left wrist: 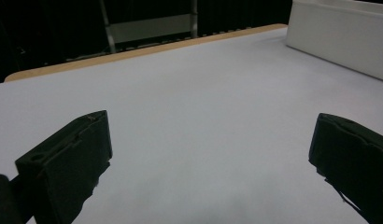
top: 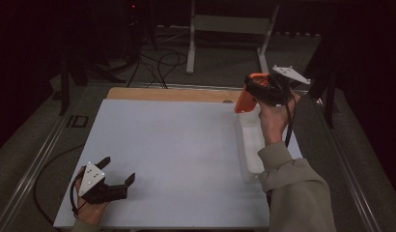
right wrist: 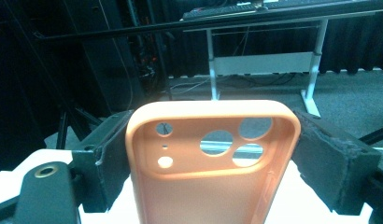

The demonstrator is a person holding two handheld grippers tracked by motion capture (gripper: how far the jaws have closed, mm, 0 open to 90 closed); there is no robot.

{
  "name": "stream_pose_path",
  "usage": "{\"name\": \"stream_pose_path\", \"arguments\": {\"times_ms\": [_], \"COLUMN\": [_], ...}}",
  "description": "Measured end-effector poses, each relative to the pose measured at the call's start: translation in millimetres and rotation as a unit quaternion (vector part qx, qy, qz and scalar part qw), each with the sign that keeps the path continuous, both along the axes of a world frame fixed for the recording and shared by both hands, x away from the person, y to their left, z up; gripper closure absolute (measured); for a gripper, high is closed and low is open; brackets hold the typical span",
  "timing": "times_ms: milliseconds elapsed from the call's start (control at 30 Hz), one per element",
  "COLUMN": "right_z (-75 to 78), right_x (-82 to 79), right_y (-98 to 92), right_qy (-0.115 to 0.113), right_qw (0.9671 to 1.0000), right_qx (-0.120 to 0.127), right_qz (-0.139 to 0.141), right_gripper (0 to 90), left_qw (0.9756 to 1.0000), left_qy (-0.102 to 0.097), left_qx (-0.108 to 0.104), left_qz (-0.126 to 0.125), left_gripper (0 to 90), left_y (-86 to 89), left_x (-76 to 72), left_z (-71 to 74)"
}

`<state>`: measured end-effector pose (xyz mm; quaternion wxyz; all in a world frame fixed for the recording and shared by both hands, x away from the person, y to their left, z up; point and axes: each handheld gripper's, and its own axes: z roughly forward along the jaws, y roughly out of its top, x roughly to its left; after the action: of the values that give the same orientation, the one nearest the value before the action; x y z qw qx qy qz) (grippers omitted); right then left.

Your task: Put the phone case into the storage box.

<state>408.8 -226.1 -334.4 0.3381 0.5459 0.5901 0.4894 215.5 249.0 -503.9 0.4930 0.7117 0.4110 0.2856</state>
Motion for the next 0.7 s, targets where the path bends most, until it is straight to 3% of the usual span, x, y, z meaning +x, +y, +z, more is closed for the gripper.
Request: {"name": "stream_pose_path", "arguments": {"times_ms": [700], "right_z": [-14.0], "right_x": [12.1], "right_y": [-6.2], "right_qy": [0.012], "right_qw": [0.9996], "right_qx": [-0.018], "right_qz": [-0.018], "right_gripper": [17.0], "left_qw": [1.0], "left_qy": [-0.002], "left_qx": [-0.007], "left_qz": [-0.001], "left_gripper": [0.2], "left_y": [1.1], "left_x": [-0.8], "left_z": [0.9]}}
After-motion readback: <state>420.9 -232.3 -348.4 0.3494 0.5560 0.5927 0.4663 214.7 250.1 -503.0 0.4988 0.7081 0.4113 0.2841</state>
